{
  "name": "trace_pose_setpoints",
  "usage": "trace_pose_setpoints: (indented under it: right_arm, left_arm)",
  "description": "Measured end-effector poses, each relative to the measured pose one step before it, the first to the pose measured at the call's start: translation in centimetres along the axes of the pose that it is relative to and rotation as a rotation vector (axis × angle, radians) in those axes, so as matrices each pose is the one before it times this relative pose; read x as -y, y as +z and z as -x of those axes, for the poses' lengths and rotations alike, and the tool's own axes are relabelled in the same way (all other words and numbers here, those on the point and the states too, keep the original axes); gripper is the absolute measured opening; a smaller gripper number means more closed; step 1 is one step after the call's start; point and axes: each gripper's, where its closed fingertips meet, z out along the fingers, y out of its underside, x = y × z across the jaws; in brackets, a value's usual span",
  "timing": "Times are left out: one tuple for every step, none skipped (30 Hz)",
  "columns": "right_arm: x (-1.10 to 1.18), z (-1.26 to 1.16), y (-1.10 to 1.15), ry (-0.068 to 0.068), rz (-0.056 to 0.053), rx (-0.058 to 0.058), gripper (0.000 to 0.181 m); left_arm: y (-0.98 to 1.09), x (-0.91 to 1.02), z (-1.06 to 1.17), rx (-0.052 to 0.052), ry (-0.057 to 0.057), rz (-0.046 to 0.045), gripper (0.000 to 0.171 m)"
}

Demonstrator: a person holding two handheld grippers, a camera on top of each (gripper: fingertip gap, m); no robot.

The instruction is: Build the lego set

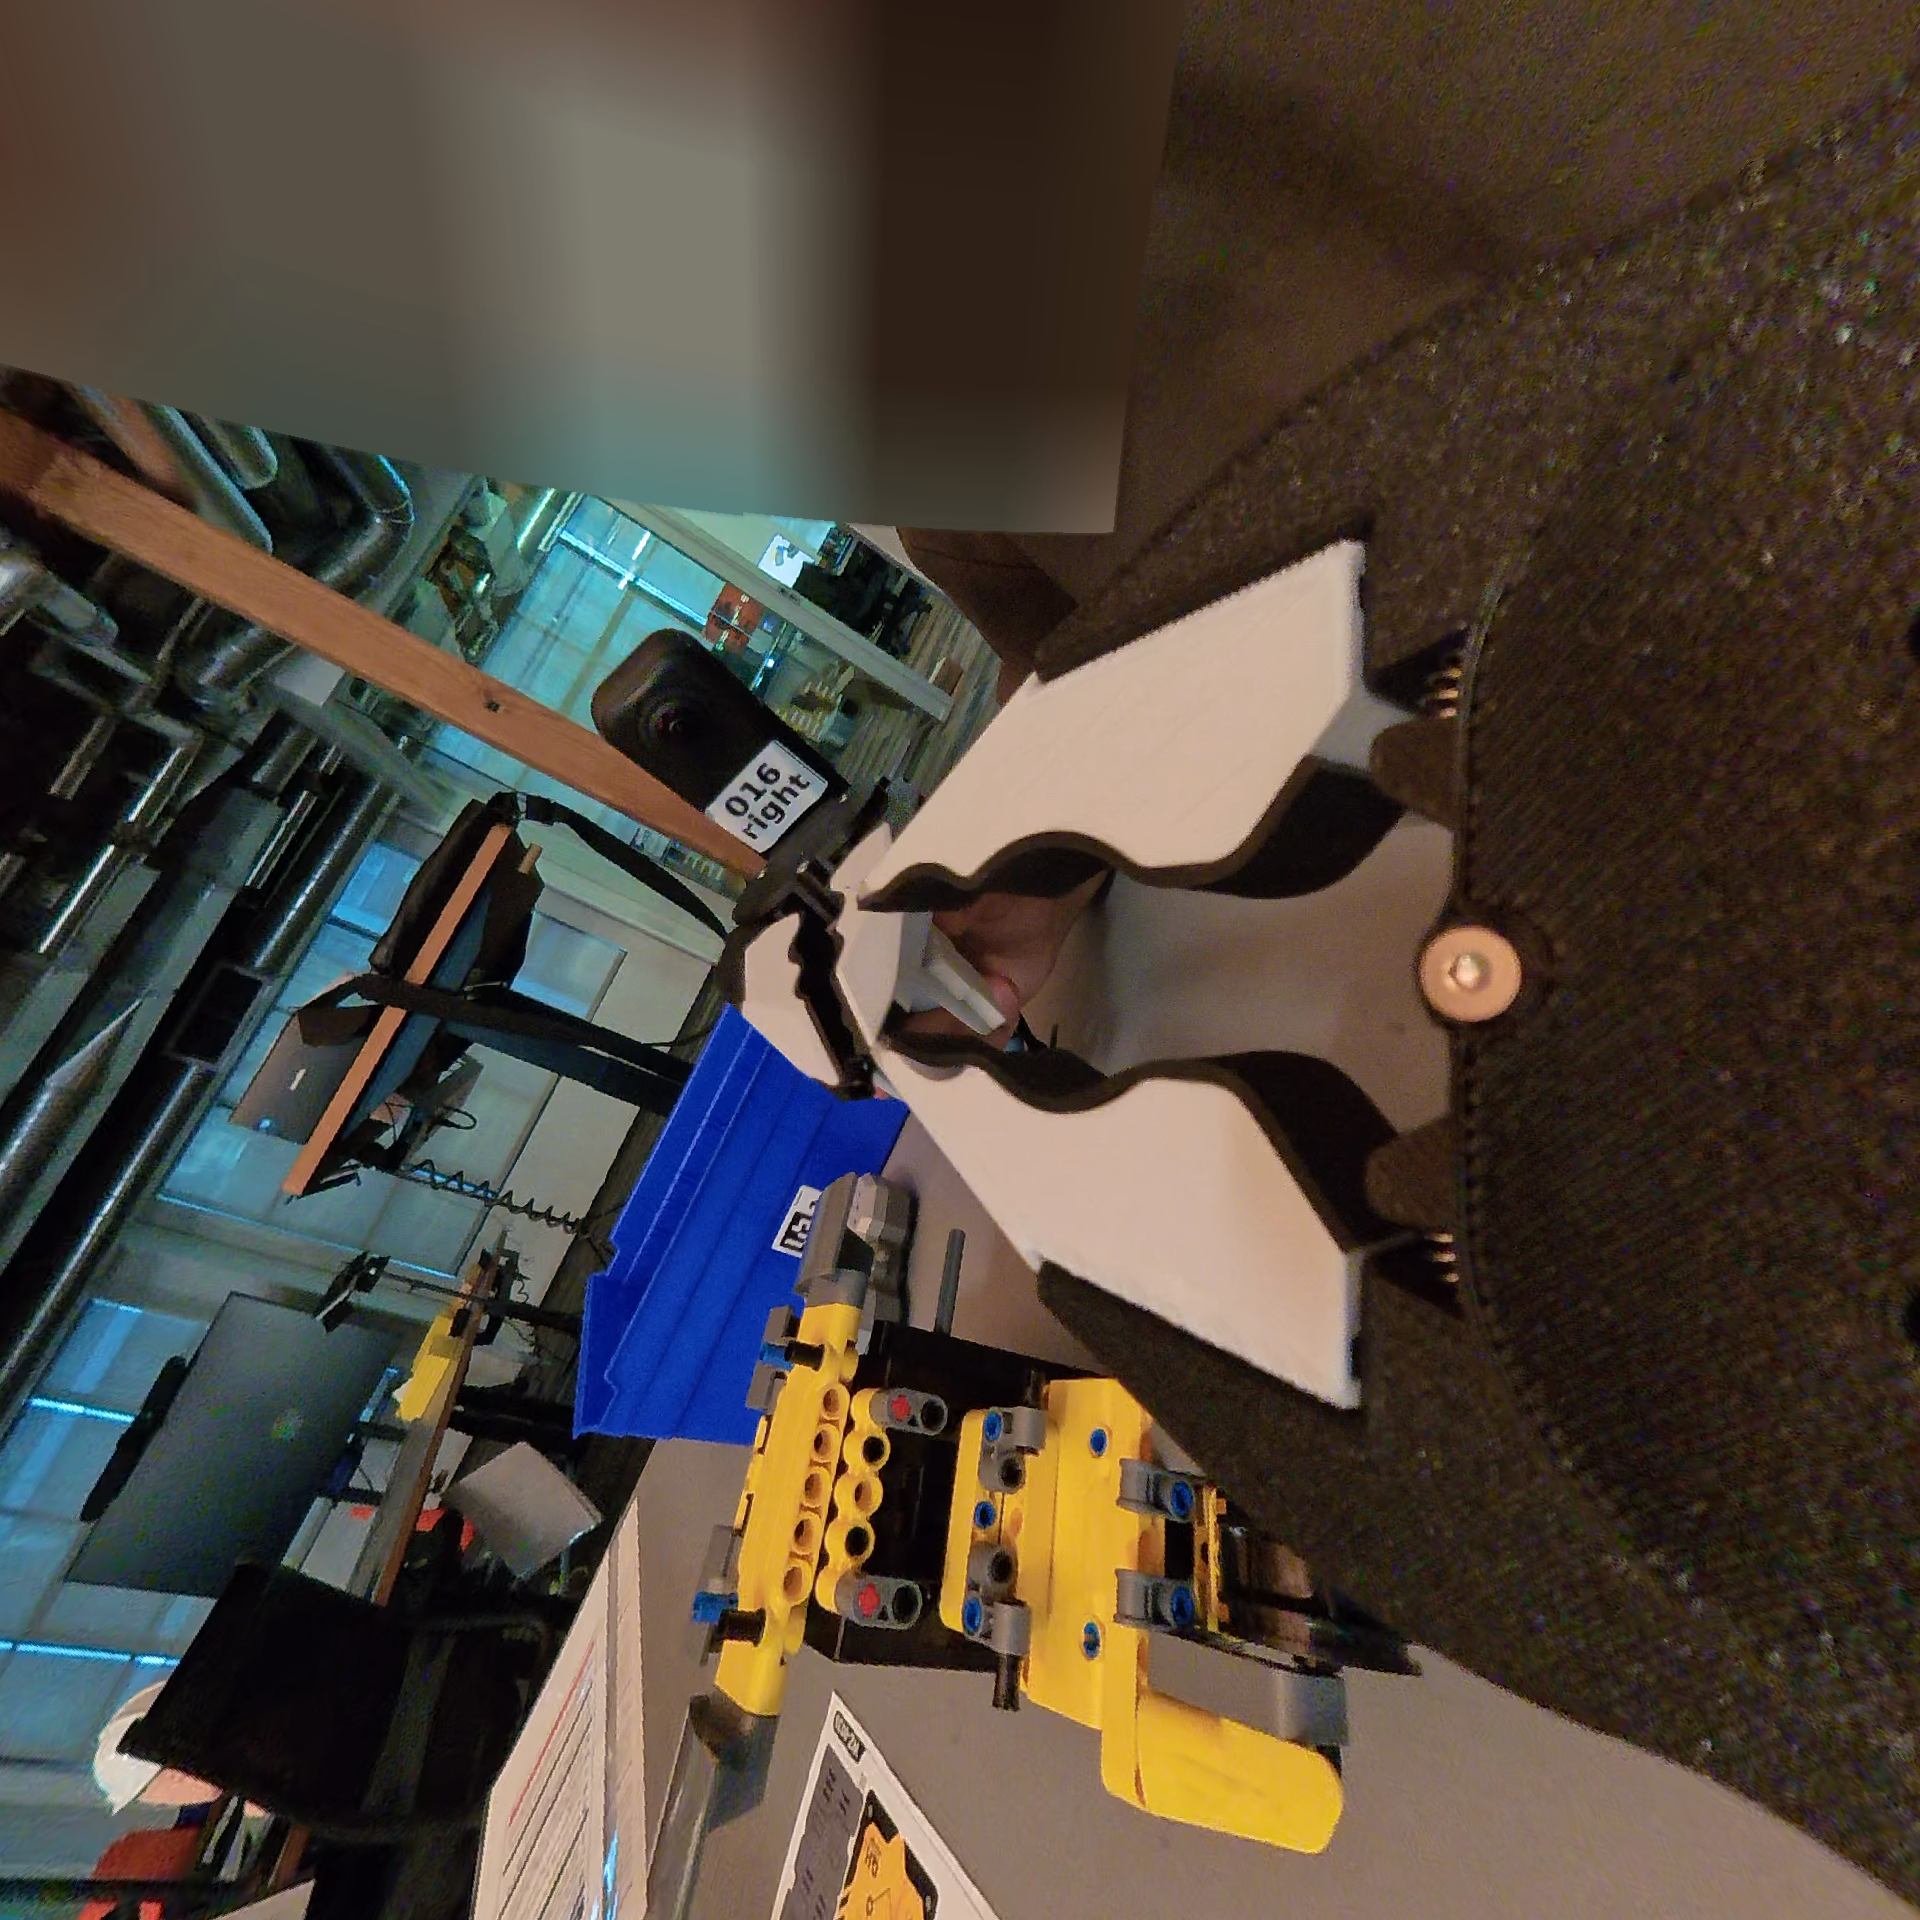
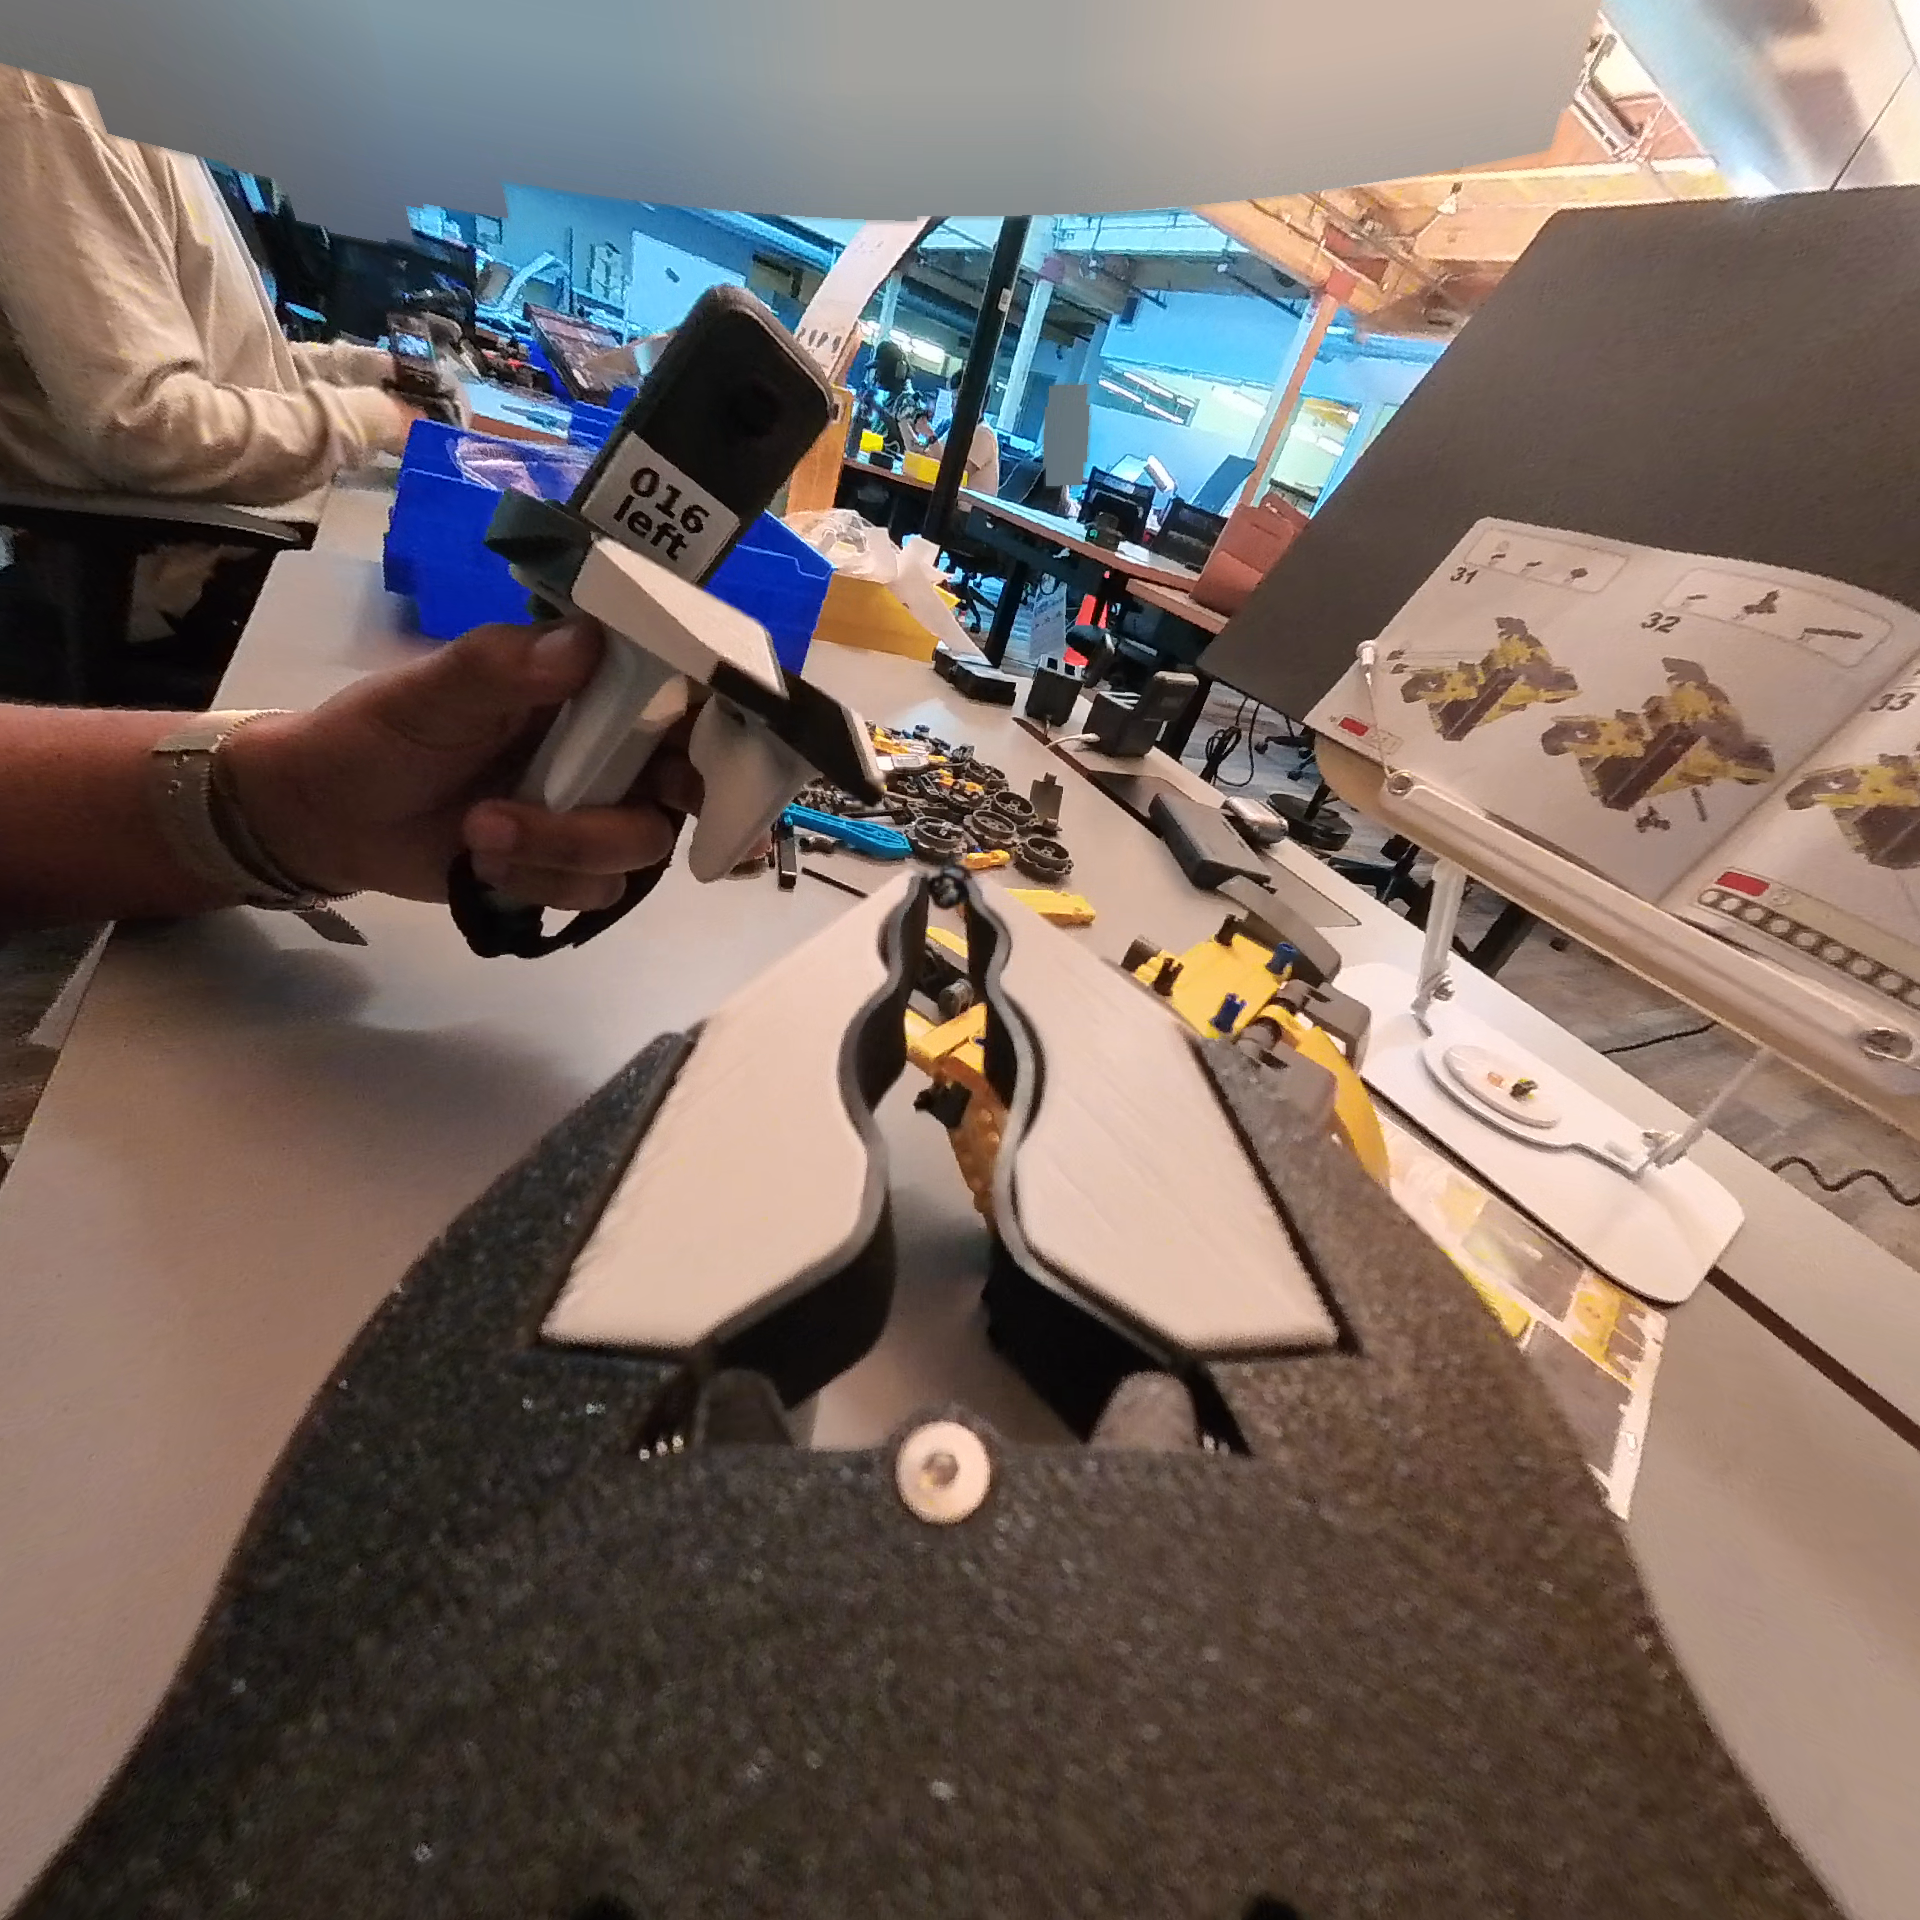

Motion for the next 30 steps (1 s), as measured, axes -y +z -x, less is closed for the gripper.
trace_pose_setpoints:
  right_arm:
    - [-0.15,-0.003,0.035,-0.0056,0.0078,-0.0002,0.006]
    - [-0.107,-0.021,0.026,-0.0058,0.0064,-0.0018,0.006]
    - [-0.136,-0.076,0.04,-0.003,0.007,-0.0046,0.006]
    - [-0.198,-0.068,0.059,0.0001,0.0113,-0.0025,0.006]
    - [-0.23,-0.008,0.084,0.0022,0.0134,0.0021,0.006]
    - [-0.214,0.008,0.083,0.0037,0.0122,0.0032,0.006]
    - [-0.163,-0.011,0.063,0.0036,0.0094,0.0013,0.006]
    - [-0.112,-0.007,0.05,0.0014,0.0071,0.0009,0.006]
    - [-0.068,0.004,0.01,-0.0003,0.0044,0.0003,0.006]
    - [-0.017,-0.021,-0.005,-0.0009,0.002,-0.0008,0.006]
    - [0.014,-0.011,-0.017,-0.0022,0.0008,-0.0007,0.006]
    - [0.025,-0.018,-0.043,-0.004,0.0003,-0.0017,0.006]
    - [0.038,-0.039,-0.056,-0.0063,0.0006,-0.0038,0.006]
    - [0.026,-0.068,-0.056,-0.0098,0.002,-0.0055,0.006]
    - [0.009,-0.088,-0.075,-0.0149,0.0045,-0.0077,0.006]
    - [-0.011,-0.136,-0.117,-0.0185,0.006,-0.0114,0.006]
    - [0.008,-0.173,-0.155,-0.0184,0.0052,-0.0138,0.006]
    - [0.008,-0.25,-0.196,-0.0112,0.0038,-0.0178,0.006]
    - [0.009,-0.237,-0.242,0.0037,0.0034,-0.0186,0.006]
    - [-0.061,-0.096,-0.25,0.0175,0.0043,-0.0129,0.005]
    - [-0.257,-0.063,-0.273,0.0205,0.0124,-0.016,0.006]
    - [-0.51,-0.24,-0.279,0.0196,0.0232,-0.0327,0.006]
    - [-0.643,-0.306,-0.351,0.0208,0.0256,-0.0409,0.006]
    - [-0.682,-0.311,-0.387,0.024,0.0231,-0.0403,0.006]
    - [-0.77,-0.283,-0.341,0.0295,0.0264,-0.0349,0.006]
    - [-0.797,-0.19,-0.247,0.0343,0.0265,-0.0231,0.006]
    - [-0.634,-0.093,-0.147,0.0355,0.0138,-0.0131,0.006]
    - [-0.402,0.007,-0.049,0.0311,0.0011,-0.0049,0.006]
    - [-0.156,0.097,0.054,0.0238,-0.0021,0.0022,0.006]
    - [0.055,0.109,0.12,0.0145,-0.0033,0.0036,0.006]
  left_arm:
    - [-0.065,0.145,-0.008,0.0032,0.0057,-0.00809,0.018]
    - [-0.064,0.135,0.006,0.0044,0.0064,-0.00689,0.017]
    - [-0.058,0.052,0.081,0.0062,0.0046,-0.00167,0.017]
    - [-0.015,-0.049,0.117,0.0052,0.0005,0.00387,0.018]
    - [0.012,-0.092,0.102,0.0024,-0.0042,0.00532,0.018]
    - [0.026,-0.058,0.062,-0.0007,-0.0062,0.00281,0.018]
    - [0.016,-0.011,0.011,-0.0023,-0.0053,0.0002,0.018]
    - [0.015,-0.015,0.01,-0.001,-0.0022,0.0006,0.018]
    - [-0.002,-0.032,0.057,0.0031,0.0014,0.00226,0.018]
    - [0.01,-0.04,0.084,0.0061,0.0044,0.00373,0.018]
    - [-0.009,-0.064,0.104,0.0083,0.0073,0.00528,0.018]
    - [0.004,-0.092,0.121,0.0106,0.0104,0.00745,0.018]
    - [-0.003,-0.126,0.132,0.0125,0.0135,0.01018,0.018]
    - [-0.005,-0.145,0.176,0.0164,0.0176,0.01208,0.018]
    - [-0.005,-0.17,0.199,0.019,0.0202,0.01321,0.019]
    - [-0.018,-0.153,0.19,0.0206,0.022,0.01125,0.021]
    - [-0.01,-0.1,0.207,0.0222,0.0212,0.00722,0.022]
    - [-0.007,0.029,0.206,0.0231,0.0187,0.00086,0.022]
    - [-0.004,0.146,0.207,0.0227,0.0156,-0.0057,0.022]
    - [0.013,0.248,0.222,0.0229,0.0148,-0.00792,0.021]
    - [0.044,0.261,0.387,0.0336,0.0192,-0.00221,0.022]
    - [0.065,0.24,0.522,0.0429,0.027,0.00916,0.026]
    - [0.088,0.191,0.593,0.0473,0.0363,0.0246,0.031]
    - [0.15,0.064,0.671,0.0496,0.0453,0.04108,0.039]
    - [0.224,-0.128,0.912,0.0582,0.0475,0.05564,0.053]
    - [0.349,-0.246,0.853,0.0486,0.0486,0.06095,0.067]
    - [0.43,-0.269,0.582,0.0269,0.0434,0.05717,0.075]
    - [0.474,-0.183,0.372,0.0115,0.0292,0.0453,0.08]
    - [0.529,-0.102,0.254,0.0014,0.0126,0.03149,0.081]
    - [0.586,-0.12,0.171,-0.005,0.0006,0.02545,0.083]
